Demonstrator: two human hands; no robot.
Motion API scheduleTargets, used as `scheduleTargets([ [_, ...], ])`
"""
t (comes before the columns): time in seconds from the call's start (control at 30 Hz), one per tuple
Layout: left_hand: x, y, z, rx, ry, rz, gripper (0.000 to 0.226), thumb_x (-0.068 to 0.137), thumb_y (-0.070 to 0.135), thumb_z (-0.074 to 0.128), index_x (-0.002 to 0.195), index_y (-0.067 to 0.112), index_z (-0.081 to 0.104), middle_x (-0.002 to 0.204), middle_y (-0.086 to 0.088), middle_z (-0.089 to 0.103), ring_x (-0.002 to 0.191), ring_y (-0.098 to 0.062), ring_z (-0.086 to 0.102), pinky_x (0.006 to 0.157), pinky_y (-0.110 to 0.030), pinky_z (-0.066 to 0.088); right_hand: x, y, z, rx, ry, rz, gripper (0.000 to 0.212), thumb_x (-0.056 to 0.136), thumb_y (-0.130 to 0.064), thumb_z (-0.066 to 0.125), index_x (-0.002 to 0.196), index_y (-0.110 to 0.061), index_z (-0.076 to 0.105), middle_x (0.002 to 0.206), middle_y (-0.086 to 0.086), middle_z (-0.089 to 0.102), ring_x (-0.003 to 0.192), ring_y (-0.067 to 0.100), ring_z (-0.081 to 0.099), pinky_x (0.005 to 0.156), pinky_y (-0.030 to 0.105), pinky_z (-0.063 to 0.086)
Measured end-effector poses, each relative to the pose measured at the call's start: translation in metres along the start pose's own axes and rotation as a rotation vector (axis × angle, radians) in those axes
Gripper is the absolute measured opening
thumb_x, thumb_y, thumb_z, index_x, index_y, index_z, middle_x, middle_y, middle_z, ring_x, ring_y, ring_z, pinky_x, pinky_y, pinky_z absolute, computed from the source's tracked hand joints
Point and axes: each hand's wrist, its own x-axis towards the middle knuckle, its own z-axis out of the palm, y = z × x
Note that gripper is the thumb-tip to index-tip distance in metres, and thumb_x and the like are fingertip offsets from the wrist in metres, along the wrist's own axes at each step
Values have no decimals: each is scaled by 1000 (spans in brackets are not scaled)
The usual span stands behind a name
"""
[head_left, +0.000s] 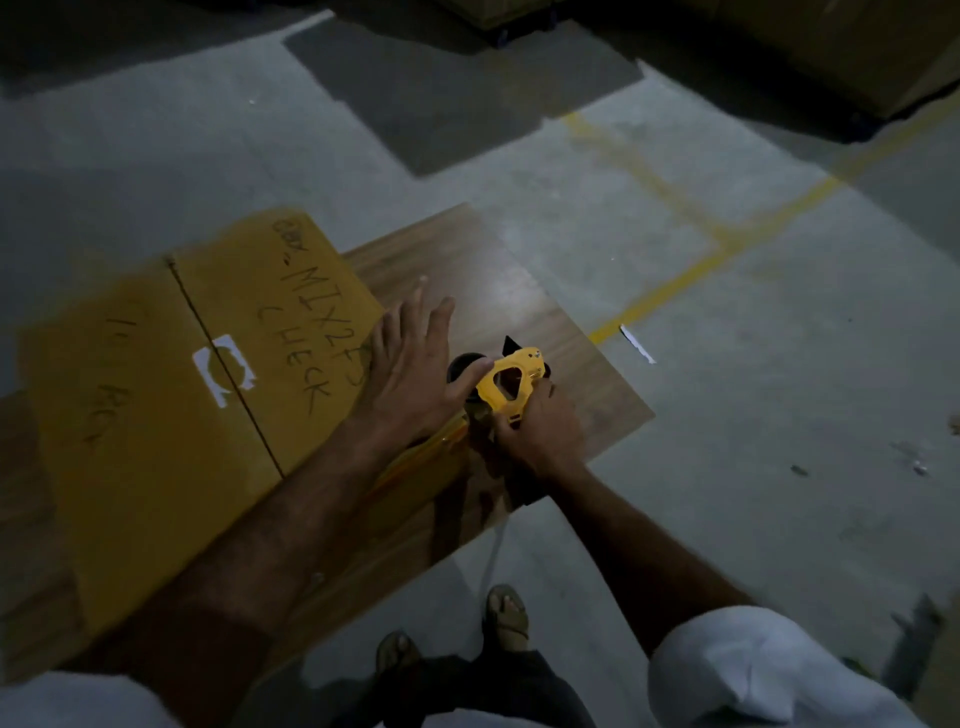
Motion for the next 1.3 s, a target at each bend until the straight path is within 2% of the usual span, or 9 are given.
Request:
scheduleTargets([
  [0.2,7,4,6,2,49,-50,73,96,70,46,150,22,42,167,-11,16,148,-32,20,119,-53,22,3,15,31,24,-309,240,42,95,-42,65,124,-12,59,116,9,65,106,30,67,88,44,59],
  [0.27,7,5,6,-1,66,-59,68,96,67,49,148,22,46,166,-11,19,148,-31,22,119,-53,23,7,13,34,147,-342,247,28,97,-27,63,119,-11,60,114,10,65,105,31,67,90,48,59],
  [0.37,6,6,5,-21,92,-68,64,97,64,52,144,22,49,165,-11,22,148,-30,23,119,-52,23,12,9,30,178,-297,281,37,98,-26,61,128,-6,54,122,14,61,113,33,64,94,46,56],
  [0.6,2,7,-12,-84,135,-128,57,99,58,55,145,24,51,166,-7,21,149,-27,23,121,-50,21,37,-6,-16,528,-184,152,17,92,-33,66,92,-16,70,88,5,71,87,27,67,74,33,48],
  [0.73,-2,-18,-43,-151,189,-189,54,98,51,63,142,21,55,161,-7,30,148,-27,29,119,-50,29,53,-49,-52,721,-148,90,22,97,-34,63,96,-13,66,83,7,65,77,27,61,67,38,47],
  [0.83,-6,-54,-71,-126,224,-203,51,99,49,62,140,19,56,152,-6,41,142,-26,38,114,-45,36,61,-93,-81,853,-223,-67,21,101,-30,58,84,-17,59,64,-3,50,55,13,46,52,32,36],
  [1.0,-10,-126,-111,-96,205,-311,45,101,53,57,137,26,52,140,3,49,128,-16,45,94,-32,39,58,-179,-110,1003,-472,-276,23,106,-22,52,84,-21,54,60,-10,43,50,6,36,47,22,32],
  [1.17,-5,-201,-141,-130,224,-450,43,98,41,68,132,19,56,138,-3,53,128,-25,50,99,-38,44,50,-254,-91,970,-554,-343,22,108,-24,50,86,-20,53,66,-5,42,54,8,35,53,25,31],
  [1.3,1,-254,-158,-102,157,-559,62,95,46,71,144,15,48,150,-7,47,136,-28,45,108,-42,42,46,-307,-63,958,-581,-363,22,107,-25,51,86,-20,52,65,-6,42,53,8,35,51,24,31],
])
